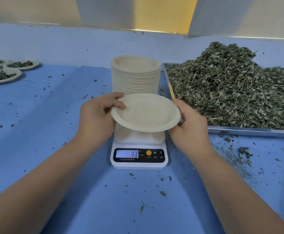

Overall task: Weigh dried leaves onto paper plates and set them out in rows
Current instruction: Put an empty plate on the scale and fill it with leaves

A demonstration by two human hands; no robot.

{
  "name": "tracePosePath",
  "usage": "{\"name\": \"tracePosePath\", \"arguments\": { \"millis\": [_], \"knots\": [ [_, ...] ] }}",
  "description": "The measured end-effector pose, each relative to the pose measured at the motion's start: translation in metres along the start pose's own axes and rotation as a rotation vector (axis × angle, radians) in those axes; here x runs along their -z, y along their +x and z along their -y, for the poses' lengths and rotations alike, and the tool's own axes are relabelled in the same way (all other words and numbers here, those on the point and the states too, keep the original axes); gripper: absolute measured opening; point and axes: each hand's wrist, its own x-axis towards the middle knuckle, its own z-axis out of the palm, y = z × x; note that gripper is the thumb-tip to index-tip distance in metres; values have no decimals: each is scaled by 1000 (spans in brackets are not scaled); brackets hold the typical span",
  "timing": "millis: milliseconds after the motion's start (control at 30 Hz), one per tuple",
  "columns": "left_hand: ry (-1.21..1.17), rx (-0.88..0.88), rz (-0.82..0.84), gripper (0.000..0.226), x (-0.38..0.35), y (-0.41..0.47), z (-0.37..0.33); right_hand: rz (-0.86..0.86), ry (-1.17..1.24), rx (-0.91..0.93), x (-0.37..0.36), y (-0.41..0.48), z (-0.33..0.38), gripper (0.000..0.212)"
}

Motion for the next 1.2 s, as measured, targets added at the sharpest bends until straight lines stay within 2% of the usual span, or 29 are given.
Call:
{"name": "tracePosePath", "arguments": {
  "millis": [100,167,300,400,633,867,1200],
  "knots": [
    [0,39,-4,37,3,-3,11,-12,-136,85,-4,0,-1,49],
    [25,43,-11,35,4,-1,18,22,-280,128,-5,2,-2,50],
    [124,59,7,32,7,2,33,122,-437,88,-7,2,-4,61],
    [161,74,35,28,6,4,44,138,-532,90,-8,5,-5,55],
    [260,38,104,33,4,3,55,156,-577,59,-9,6,-7,52],
    [308,120,189,56,9,2,56,188,-562,8,-4,8,-6,77],
    [263,107,237,67,11,-2,48,137,-515,68,-6,4,-5,63]
  ]
}}
